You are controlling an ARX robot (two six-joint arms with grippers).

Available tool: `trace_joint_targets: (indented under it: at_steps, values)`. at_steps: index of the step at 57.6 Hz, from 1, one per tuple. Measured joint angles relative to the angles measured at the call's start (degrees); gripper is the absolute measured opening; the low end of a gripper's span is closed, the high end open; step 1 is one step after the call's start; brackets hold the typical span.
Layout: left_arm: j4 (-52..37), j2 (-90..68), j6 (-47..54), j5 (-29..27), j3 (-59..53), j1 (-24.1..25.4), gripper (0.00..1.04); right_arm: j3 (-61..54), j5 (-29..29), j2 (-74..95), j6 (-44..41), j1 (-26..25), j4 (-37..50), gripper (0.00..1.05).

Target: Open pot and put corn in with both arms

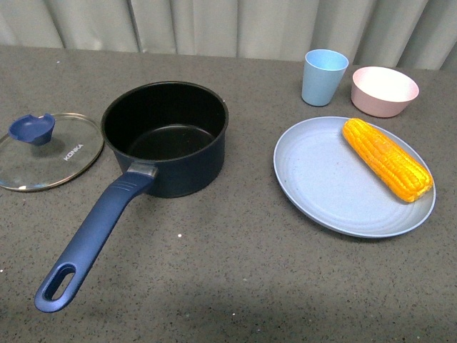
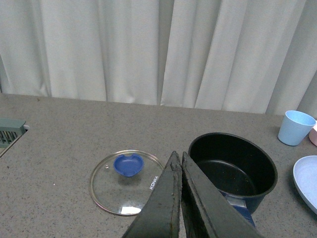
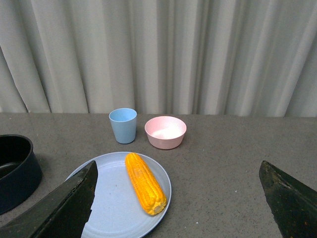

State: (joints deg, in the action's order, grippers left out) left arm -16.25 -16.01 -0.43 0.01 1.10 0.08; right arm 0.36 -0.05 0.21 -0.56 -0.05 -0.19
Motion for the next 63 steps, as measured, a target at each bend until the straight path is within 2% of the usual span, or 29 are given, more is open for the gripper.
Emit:
trace_joint_targets:
  at_steps: [24,30,35,42,47,52,59,63]
  values:
    - [6.4,6.4,0.0,0.0,0.0,0.0,0.04,0.0,0.0,0.0,0.0,0.0,0.0,0.95]
    - [15.6,14.2,0.0,0.0,0.0,0.0,0.04,0.0,0.0,0.0,0.0,0.0,0.0,0.95]
    - [16.1,15.6,0.0,0.0,0.0,0.0,0.04,0.0,0.0,0.0,0.0,0.0,0.0,0.95]
    - [16.1,15.7,0.0,0.0,0.0,0.0,0.34,0.0,-0.4,0.2,-0.2,-0.1,-0.2,0.95]
    - [16.1,15.7,0.0,0.1,0.0,0.0,0.52,4.7,-6.2,9.4,-4.5,-2.8,-7.7,0.95]
    - [16.1,15.7,0.0,0.0,0.0,-0.1,0.72,8.8,-6.5,25.3,-6.7,-2.8,-0.5,0.95]
    - [16.1,15.7,0.0,0.0,0.0,-0.1,0.93,14.7,-6.4,44.6,-9.7,-1.2,9.6,0.95]
    - [16.1,15.7,0.2,0.0,0.0,-0.1,1.0,18.4,-5.7,54.4,-10.6,-0.7,11.1,0.95]
